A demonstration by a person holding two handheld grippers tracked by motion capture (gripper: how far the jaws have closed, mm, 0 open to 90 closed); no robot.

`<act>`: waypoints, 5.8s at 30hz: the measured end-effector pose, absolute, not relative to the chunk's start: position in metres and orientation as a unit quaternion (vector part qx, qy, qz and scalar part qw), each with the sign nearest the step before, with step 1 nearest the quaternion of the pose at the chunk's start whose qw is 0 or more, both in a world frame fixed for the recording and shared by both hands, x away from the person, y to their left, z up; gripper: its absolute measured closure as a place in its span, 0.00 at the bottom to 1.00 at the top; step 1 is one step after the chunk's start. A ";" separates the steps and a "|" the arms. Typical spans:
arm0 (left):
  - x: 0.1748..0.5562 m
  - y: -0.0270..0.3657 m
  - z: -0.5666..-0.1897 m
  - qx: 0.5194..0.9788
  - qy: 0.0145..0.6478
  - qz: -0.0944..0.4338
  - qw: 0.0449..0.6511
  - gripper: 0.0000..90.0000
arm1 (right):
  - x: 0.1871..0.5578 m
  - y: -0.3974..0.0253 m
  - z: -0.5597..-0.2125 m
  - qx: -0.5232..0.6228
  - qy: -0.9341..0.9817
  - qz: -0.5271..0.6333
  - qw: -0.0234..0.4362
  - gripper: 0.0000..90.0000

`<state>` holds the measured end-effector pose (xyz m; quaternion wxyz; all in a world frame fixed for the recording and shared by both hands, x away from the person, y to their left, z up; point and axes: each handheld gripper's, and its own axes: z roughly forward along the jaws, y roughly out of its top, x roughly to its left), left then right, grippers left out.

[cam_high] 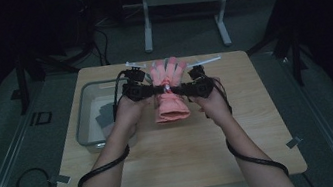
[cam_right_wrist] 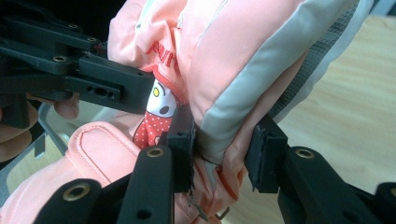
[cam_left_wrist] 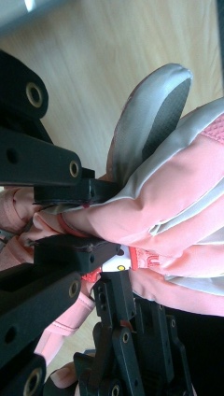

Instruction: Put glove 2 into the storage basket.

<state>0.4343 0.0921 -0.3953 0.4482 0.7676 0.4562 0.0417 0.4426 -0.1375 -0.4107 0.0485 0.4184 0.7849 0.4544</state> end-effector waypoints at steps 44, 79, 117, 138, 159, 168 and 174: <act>0.407 0.264 -0.411 0.684 0.578 0.113 0.431 0.83 | 0.475 0.062 -0.409 0.317 0.848 0.424 0.010 0.73; 0.418 0.260 -0.483 0.679 0.638 0.062 0.358 0.69 | 0.490 0.067 -0.481 0.333 0.875 0.350 -0.008 0.58; 0.404 0.268 -0.456 0.676 0.606 0.126 0.400 0.16 | 0.477 0.019 -0.445 0.309 0.852 0.421 0.026 0.24; 0.379 0.227 -0.423 0.715 0.528 0.173 0.424 0.15 | 0.463 -0.004 -0.439 0.292 0.851 0.436 0.032 0.22; 0.341 0.128 -0.422 0.783 0.396 0.136 0.459 0.15 | 0.442 -0.077 -0.452 0.301 0.846 0.438 0.052 0.21; 0.331 0.090 -0.442 0.808 0.358 0.123 0.451 0.15 | 0.431 -0.100 -0.467 0.290 0.852 0.433 0.050 0.20; 0.329 0.074 -0.456 0.822 0.337 0.123 0.442 0.15 | 0.423 -0.117 -0.478 0.288 0.848 0.441 0.056 0.20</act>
